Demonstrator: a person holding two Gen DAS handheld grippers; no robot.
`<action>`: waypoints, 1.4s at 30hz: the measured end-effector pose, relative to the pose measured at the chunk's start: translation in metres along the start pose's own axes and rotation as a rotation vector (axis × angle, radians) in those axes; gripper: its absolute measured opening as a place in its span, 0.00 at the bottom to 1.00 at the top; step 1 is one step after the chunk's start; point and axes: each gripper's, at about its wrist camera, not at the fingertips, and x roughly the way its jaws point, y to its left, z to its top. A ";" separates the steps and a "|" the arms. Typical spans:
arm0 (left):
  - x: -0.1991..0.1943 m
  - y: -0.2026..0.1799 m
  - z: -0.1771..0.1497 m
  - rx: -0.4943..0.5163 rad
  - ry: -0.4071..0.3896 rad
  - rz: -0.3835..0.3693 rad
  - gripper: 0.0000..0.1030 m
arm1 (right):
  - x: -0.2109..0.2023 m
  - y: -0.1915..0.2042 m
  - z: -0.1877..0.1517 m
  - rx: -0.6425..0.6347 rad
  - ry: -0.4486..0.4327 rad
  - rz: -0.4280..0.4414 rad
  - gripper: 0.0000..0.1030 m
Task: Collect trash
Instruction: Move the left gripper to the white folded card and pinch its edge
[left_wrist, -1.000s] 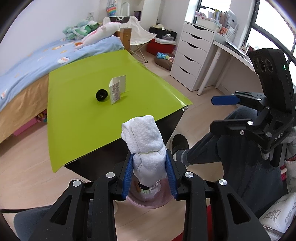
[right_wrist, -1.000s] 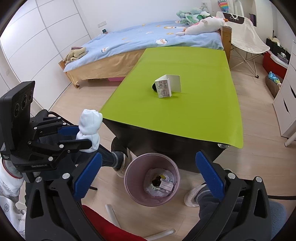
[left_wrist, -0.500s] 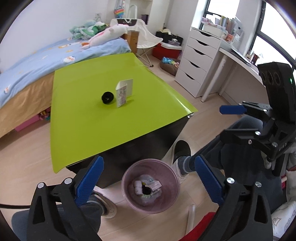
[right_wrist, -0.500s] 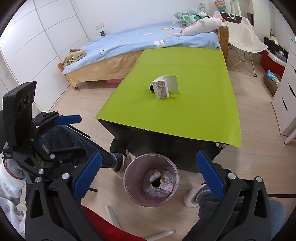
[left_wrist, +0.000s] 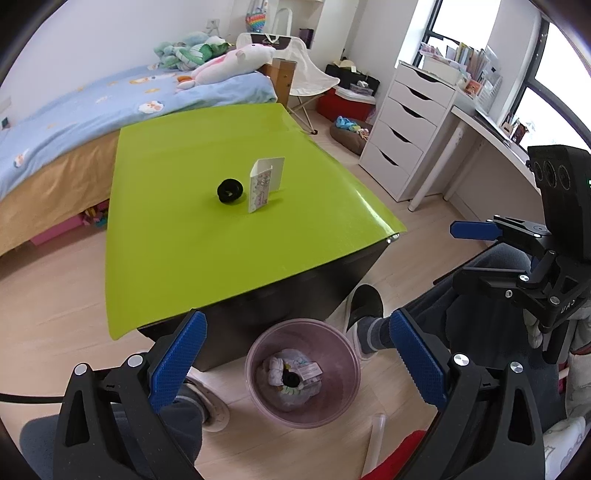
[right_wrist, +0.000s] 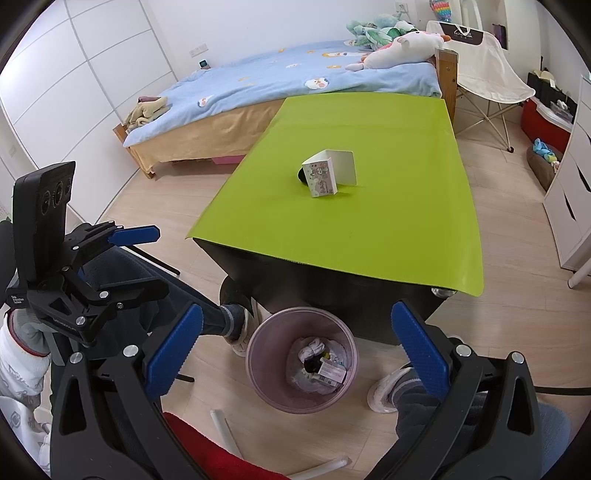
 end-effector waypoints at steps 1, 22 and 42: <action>0.000 0.001 0.002 -0.001 -0.002 0.000 0.93 | 0.000 -0.001 0.002 -0.001 -0.002 -0.001 0.97; 0.069 0.024 0.100 0.125 0.045 0.057 0.93 | 0.034 -0.027 0.046 -0.017 0.036 -0.019 0.97; 0.167 0.033 0.136 0.199 0.214 0.069 0.73 | 0.049 -0.042 0.039 0.009 0.075 -0.013 0.97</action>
